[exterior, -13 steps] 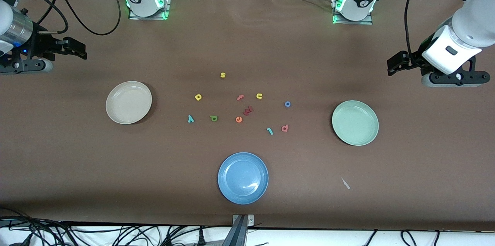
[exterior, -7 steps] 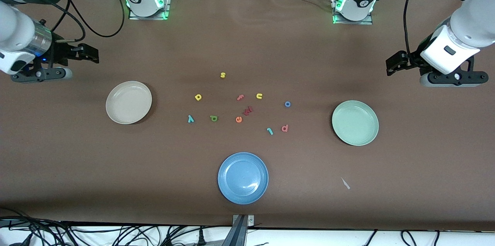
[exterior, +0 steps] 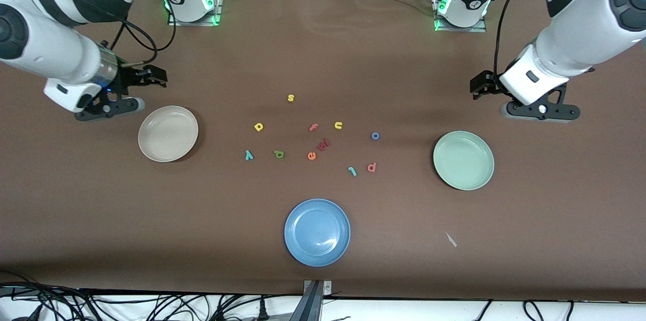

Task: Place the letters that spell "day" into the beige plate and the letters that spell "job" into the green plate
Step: 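Move the right gripper toward the yellow a while the left gripper reaches letters, then grasp the yellow a with the right gripper while the left gripper grasps pink p, then drop the yellow a on the white plate while the left gripper drops pink p, then grasp the cyan y with the right gripper while the left gripper grasps teal l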

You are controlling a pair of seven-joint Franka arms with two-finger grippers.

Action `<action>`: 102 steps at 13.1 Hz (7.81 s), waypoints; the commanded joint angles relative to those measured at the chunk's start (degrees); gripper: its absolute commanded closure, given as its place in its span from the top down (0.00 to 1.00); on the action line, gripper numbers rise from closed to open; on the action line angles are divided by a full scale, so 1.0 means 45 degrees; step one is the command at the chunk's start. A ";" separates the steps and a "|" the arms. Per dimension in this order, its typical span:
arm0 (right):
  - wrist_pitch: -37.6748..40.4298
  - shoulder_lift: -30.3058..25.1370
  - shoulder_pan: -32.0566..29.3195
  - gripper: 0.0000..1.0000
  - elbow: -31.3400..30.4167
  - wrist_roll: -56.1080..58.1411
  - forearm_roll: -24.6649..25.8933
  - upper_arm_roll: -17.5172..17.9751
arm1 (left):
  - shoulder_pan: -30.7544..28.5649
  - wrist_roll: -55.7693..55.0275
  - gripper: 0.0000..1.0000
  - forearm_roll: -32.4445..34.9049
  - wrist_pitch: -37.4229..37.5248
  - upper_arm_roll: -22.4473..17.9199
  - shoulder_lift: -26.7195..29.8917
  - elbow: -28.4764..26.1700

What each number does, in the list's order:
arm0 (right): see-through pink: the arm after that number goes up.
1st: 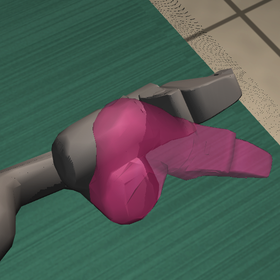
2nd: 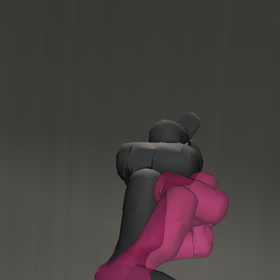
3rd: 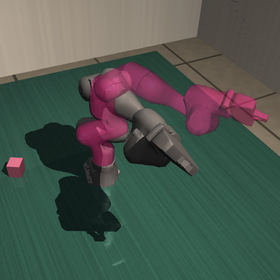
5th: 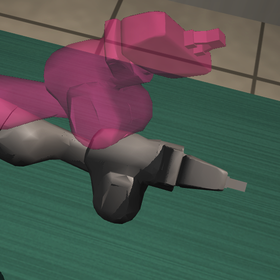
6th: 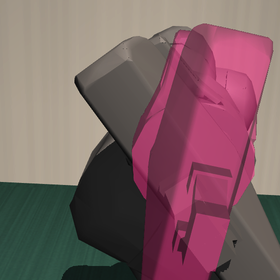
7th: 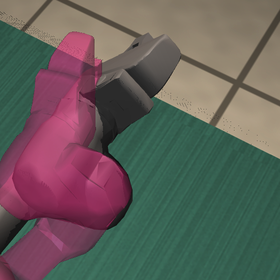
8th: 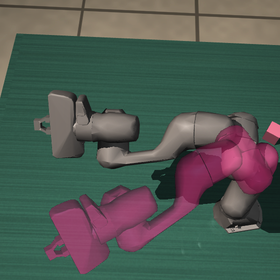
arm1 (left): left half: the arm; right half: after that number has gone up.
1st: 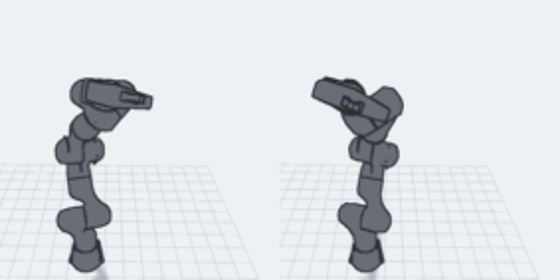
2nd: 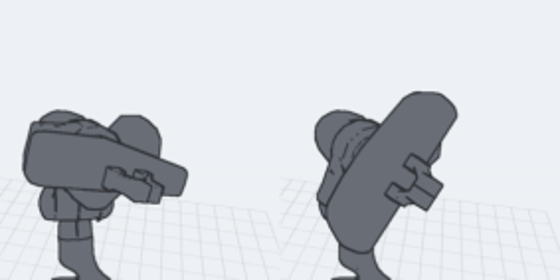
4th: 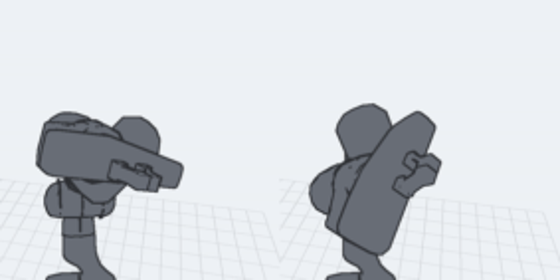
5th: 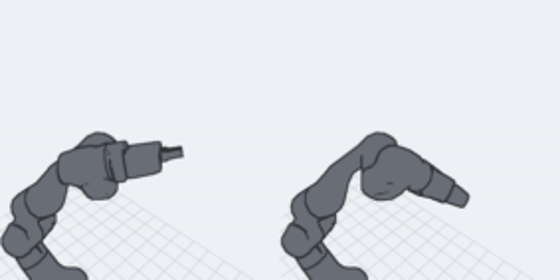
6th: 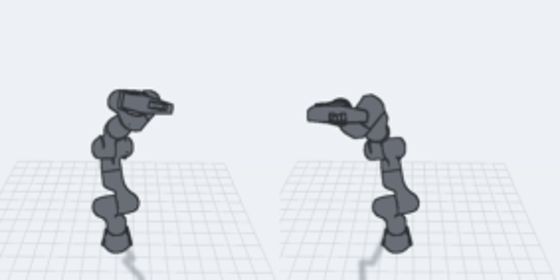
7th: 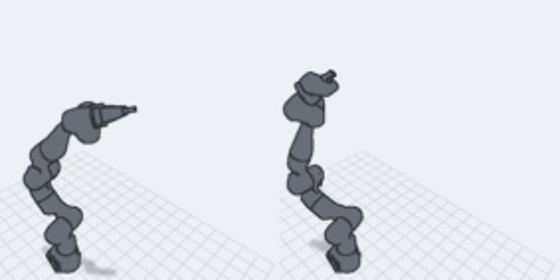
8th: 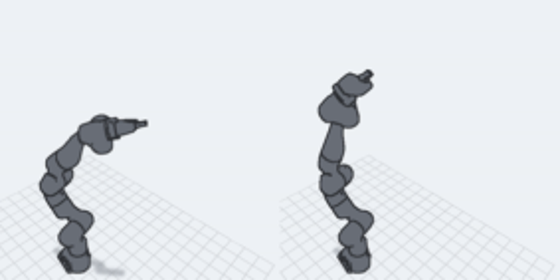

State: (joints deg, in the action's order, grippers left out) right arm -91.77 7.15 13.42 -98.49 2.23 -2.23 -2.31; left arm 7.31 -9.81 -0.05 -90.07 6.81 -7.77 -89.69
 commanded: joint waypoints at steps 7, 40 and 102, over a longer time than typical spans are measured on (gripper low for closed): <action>-0.3621 0.0578 0.1939 1.00 -0.1917 -0.2312 -0.0402 -0.0034 | -0.0062 0.0266 1.00 -0.0146 0.0249 -0.0030 -0.0089 0.0303; -1.2458 0.5188 0.3756 0.53 -0.4053 -0.3426 0.1161 0.0904 | 0.3726 -0.1473 0.72 0.0987 -0.8575 0.0010 -0.9424 0.2823; -0.8551 0.5185 0.2956 1.00 -0.1301 -0.2955 -0.0537 -0.1207 | 0.4273 -1.0728 1.00 -0.0946 -0.8482 -0.0908 -1.0535 0.4535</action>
State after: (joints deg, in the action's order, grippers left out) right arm -130.96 27.25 27.00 -108.42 -9.31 -2.82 -8.99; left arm 25.67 -55.35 -3.54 -128.63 3.52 -51.24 -75.68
